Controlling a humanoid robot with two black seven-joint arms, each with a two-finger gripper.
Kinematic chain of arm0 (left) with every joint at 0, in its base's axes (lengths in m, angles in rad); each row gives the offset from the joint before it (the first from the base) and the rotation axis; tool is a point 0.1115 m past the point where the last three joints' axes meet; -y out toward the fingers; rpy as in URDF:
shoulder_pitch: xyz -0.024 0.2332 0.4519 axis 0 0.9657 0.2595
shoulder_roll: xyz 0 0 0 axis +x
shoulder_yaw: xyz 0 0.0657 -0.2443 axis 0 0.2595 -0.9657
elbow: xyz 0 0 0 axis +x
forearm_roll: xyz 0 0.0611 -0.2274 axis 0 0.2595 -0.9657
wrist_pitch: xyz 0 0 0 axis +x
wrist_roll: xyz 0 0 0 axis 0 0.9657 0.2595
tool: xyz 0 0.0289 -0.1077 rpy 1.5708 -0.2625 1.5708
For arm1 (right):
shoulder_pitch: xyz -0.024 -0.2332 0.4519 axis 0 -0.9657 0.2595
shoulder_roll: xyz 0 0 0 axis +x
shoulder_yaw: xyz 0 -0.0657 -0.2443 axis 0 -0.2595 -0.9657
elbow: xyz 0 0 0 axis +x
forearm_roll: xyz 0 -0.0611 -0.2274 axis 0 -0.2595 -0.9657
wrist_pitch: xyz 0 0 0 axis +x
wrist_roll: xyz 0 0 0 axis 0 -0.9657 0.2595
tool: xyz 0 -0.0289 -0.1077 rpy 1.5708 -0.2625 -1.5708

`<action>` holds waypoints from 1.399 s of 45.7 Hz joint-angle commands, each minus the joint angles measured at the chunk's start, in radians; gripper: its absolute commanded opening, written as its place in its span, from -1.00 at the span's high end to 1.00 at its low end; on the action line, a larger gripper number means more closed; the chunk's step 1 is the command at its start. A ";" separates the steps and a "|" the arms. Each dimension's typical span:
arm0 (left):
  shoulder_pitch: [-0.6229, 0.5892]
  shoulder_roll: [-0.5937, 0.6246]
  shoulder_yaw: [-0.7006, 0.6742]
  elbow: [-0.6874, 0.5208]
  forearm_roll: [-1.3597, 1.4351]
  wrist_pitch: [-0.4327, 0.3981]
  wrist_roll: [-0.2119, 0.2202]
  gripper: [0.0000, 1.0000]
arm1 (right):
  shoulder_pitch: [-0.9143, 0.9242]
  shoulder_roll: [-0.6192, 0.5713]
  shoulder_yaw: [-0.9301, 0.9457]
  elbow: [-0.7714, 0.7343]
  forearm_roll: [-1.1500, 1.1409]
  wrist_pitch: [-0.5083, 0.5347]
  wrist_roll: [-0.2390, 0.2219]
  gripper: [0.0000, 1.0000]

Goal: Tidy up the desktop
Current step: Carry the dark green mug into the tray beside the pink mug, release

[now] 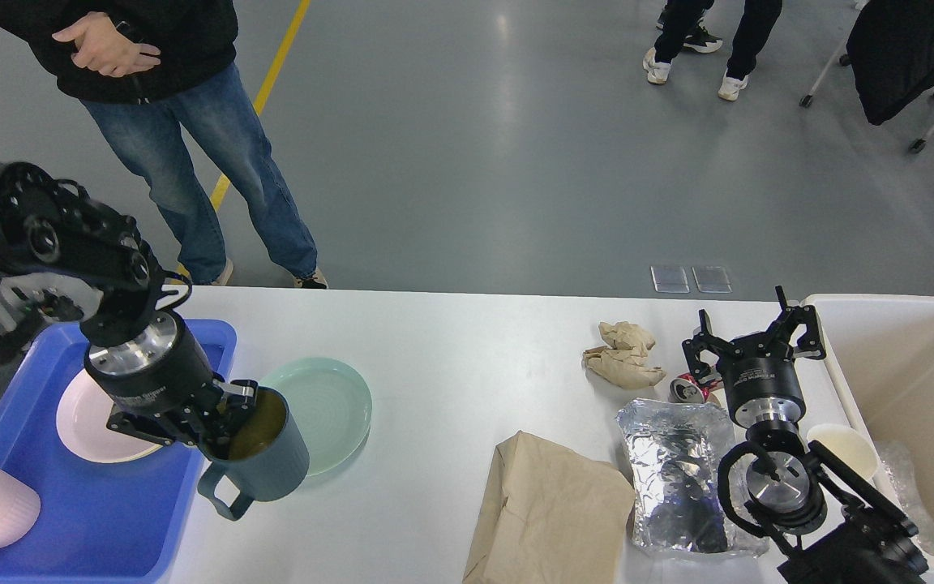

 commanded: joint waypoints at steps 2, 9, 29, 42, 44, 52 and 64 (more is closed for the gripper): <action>-0.190 -0.002 0.044 -0.014 0.008 -0.147 -0.003 1.00 | 0.000 0.000 0.000 0.000 0.000 0.000 0.000 -1.00; -0.328 0.001 0.079 -0.024 0.008 -0.147 -0.005 0.99 | 0.000 0.000 0.000 0.000 0.000 0.000 0.000 -1.00; -0.116 0.158 0.084 0.065 0.142 -0.139 -0.005 0.99 | 0.000 -0.002 0.000 0.000 0.000 0.001 0.000 -1.00; 0.229 0.362 -0.011 0.270 0.310 -0.079 -0.019 0.94 | 0.000 -0.002 0.000 0.001 0.000 0.001 0.000 -1.00; 0.311 0.380 -0.057 0.314 0.336 -0.079 -0.025 0.93 | 0.000 -0.002 0.000 0.000 0.000 0.001 0.000 -1.00; 0.589 0.403 -0.192 0.544 0.387 -0.079 -0.025 0.89 | 0.000 -0.002 0.000 0.001 0.000 0.001 0.000 -1.00; 0.833 0.413 -0.344 0.741 0.458 -0.077 -0.025 0.84 | 0.000 0.000 0.000 0.000 0.000 0.001 0.000 -1.00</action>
